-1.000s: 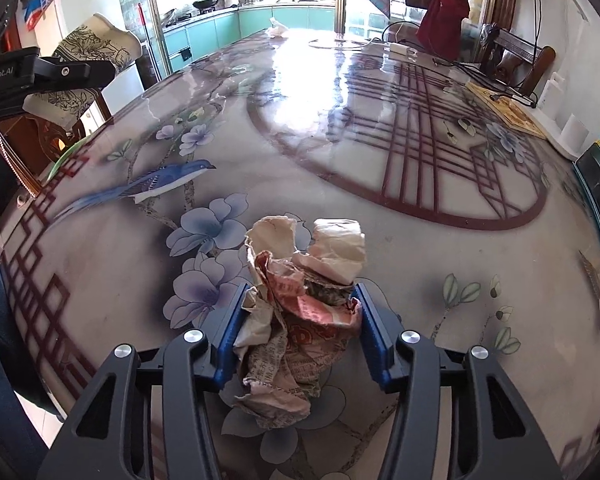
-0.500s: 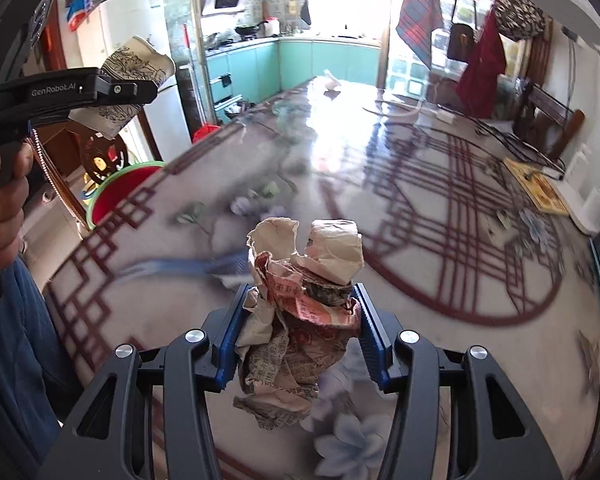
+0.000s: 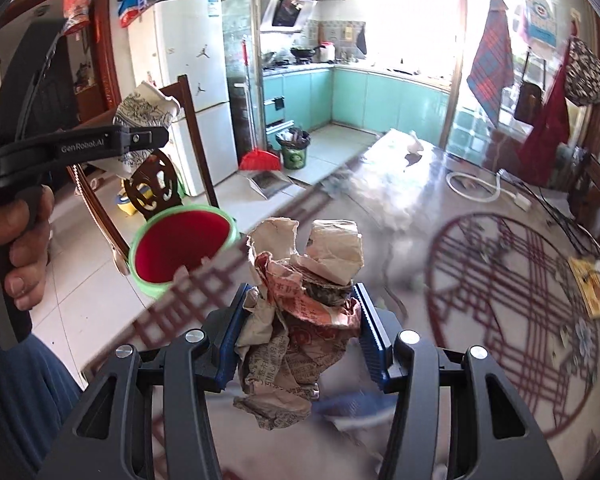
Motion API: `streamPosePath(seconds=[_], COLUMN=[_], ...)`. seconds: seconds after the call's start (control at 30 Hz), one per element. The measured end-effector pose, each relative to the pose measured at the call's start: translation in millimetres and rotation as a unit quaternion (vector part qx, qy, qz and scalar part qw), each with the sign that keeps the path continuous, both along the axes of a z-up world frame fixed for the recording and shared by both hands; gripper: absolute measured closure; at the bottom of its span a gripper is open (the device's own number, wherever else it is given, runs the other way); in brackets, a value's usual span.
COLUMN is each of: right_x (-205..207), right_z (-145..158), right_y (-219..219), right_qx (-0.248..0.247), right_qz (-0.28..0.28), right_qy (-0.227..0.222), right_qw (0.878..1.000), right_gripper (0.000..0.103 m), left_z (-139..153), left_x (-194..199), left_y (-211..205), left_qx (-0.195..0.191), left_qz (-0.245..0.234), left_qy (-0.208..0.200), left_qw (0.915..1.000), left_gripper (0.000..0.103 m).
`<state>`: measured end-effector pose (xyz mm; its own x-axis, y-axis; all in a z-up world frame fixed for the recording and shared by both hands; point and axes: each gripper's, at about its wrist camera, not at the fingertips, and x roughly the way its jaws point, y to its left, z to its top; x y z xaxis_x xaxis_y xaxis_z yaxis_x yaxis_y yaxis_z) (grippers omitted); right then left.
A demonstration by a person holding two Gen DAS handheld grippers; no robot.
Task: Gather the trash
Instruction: 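Carry the cup to the bucket and open the left tool while the right tool carries the paper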
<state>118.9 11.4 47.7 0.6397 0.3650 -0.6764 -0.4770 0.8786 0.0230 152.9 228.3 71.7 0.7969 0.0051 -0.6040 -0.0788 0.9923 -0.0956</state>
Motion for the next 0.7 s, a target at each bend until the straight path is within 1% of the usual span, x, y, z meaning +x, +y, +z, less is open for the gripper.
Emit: streamPosePath(seconds=[0.2,0.37,0.5,0.7], right_x=[32,54,68,84], right_z=[9,13,13,9], right_y=[51,92,124,165], right_qx=[0.003,0.003,0.001,-0.010], right_qz=[0.024,0.046,0.061,0.084], right_qy=[-0.009,-0.016,-0.020,-0.027], right_qw=[1.000,0.999,0.998,0.996], right_gripper=[0.054,0.054,0.054,0.054], left_z=[-6,-21,-42,-77], left_x=[18,32,41,53], left_y=[67,106,127,144], left_qx=[-0.009,-0.003,-0.013,-0.017], left_qz=[0.067,0.105,0.122,0.130], left_qy=[0.005,0.023,0.047,0.087], left_qw=[0.9977,0.9942,0.9913,0.9875], left_gripper=[0.054,0.054,0.054,0.054])
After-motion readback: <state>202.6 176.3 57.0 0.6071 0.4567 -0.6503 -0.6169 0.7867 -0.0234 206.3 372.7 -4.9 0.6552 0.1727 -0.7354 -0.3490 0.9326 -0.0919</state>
